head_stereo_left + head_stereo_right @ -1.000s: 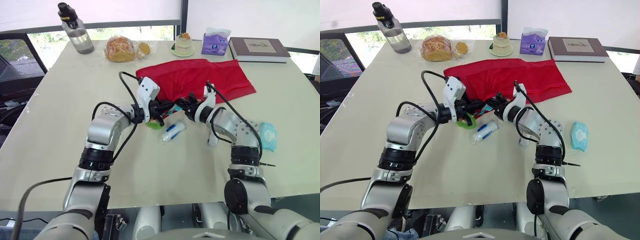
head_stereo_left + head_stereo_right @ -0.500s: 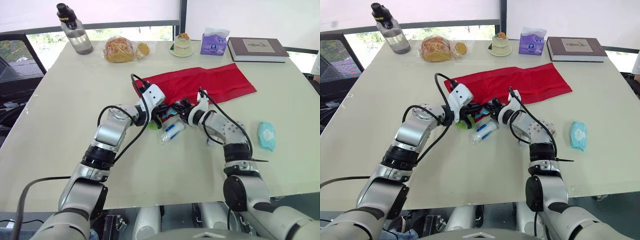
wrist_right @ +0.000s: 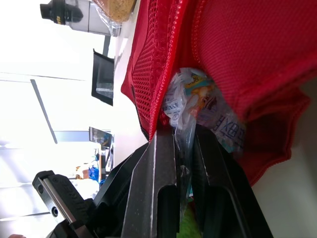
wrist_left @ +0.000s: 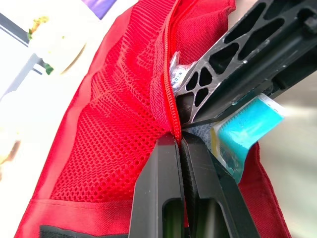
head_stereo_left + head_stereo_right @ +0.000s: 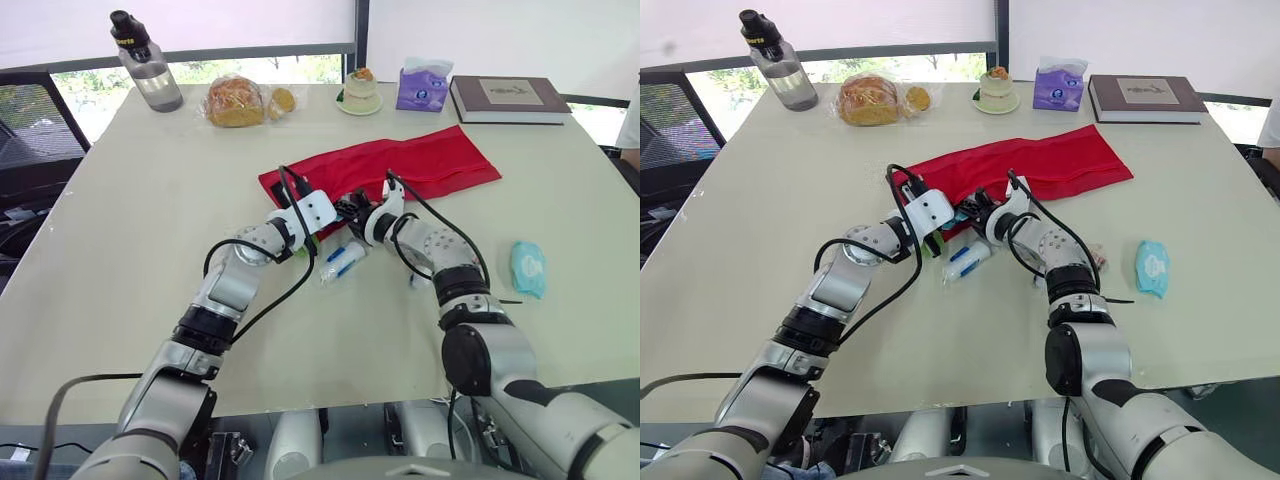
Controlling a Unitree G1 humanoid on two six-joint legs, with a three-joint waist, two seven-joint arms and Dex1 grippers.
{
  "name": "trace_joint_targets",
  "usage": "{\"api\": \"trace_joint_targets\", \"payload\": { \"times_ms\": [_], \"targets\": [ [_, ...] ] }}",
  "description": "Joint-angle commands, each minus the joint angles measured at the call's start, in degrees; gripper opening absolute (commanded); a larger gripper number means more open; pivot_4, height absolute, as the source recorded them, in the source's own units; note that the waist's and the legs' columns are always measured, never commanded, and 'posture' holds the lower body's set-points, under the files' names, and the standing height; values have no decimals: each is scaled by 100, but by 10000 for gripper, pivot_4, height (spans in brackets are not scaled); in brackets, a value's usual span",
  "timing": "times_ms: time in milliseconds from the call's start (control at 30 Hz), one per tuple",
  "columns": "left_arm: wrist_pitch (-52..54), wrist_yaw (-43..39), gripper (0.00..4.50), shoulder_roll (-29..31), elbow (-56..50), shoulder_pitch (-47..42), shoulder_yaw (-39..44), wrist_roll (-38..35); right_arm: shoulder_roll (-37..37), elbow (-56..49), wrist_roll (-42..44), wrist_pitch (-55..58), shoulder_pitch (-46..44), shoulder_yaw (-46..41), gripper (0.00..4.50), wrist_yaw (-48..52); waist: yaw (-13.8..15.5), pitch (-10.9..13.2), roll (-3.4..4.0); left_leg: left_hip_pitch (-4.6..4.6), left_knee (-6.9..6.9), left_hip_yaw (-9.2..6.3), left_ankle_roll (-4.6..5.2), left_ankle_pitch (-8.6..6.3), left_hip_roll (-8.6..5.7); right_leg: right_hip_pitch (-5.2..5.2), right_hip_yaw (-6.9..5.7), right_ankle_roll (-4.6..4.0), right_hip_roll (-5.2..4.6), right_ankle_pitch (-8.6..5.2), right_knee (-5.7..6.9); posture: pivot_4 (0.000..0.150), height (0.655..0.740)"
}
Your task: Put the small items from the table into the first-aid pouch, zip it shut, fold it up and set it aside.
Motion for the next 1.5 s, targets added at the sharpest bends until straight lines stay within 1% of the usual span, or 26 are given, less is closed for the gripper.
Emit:
{"api": "trace_joint_targets", "payload": {
  "times_ms": [33,200,267,333,367,400,433,467,700,1133,1333,1500],
  "targets": [
    [-215,-5,625,-161,40,69,-162,113,382,270,-34,-84,-375,-90,0,304,1,0,0,0,0,-1,0,0,5,0,0,-1,6,1,0,1500,7400],
    [-226,-118,625,-421,-106,211,-134,46,423,609,-258,-355,-602,-253,0,363,-12,0,0,1,0,-2,0,0,15,-2,2,-5,19,2,0,1500,7400],
    [-156,-124,0,-483,-103,227,-59,22,411,642,-375,-386,-596,-246,8736,436,8,0,2,2,0,-1,0,0,15,-2,3,-5,20,3,0,1500,7400],
    [-60,-120,0,-536,-80,226,48,-29,397,634,-463,-359,-560,-234,16567,460,18,0,2,-3,0,-2,0,0,15,-2,2,-6,19,3,-2,1500,7400],
    [-11,-120,0,-563,-58,218,120,-68,385,614,-512,-319,-533,-222,21031,434,20,-1,2,-6,0,-1,-1,0,14,-2,3,-6,18,3,-5,1500,7400],
    [26,-124,0,-586,-33,209,187,-102,371,592,-557,-279,-506,-205,26467,403,21,-3,2,-5,0,0,-1,0,13,-1,4,-6,17,3,-5,1500,7400],
    [63,-127,0,-610,-12,202,249,-137,356,549,-609,-237,-474,-171,30678,402,20,-3,2,-4,0,3,-1,-1,13,-1,6,-6,15,3,-6,1500,7400],
    [106,-124,0,-634,16,191,320,-187,339,452,-665,-173,-419,-110,33453,423,17,-4,2,-3,0,4,-1,-1,13,-1,7,-6,15,3,-5,1500,7400],
    [31,-143,0,-581,307,49,527,-242,275,-378,-829,289,-55,105,33453,287,26,-3,4,-9,-1,-2,-2,-1,12,-2,3,-7,17,3,-6,1500,7400],
    [-230,-159,0,-502,638,-121,676,-355,13,-1890,-780,1008,632,252,33453,4,17,-2,4,-13,-5,0,-3,-2,12,-4,3,-7,14,2,-11,1500,7400],
    [-283,-190,0,-492,712,-158,725,-457,-33,-2103,-829,1138,762,242,33453,-9,17,-2,4,-12,-5,0,-3,-2,12,-5,3,-7,15,2,-11,1500,7400],
    [-194,-228,0,-552,671,-160,848,-716,-126,-2197,-898,1183,816,252,33453,3,20,-2,4,-13,-5,0,-3,-2,12,-5,2,-7,15,2,-12,1500,7400]
  ]
}}
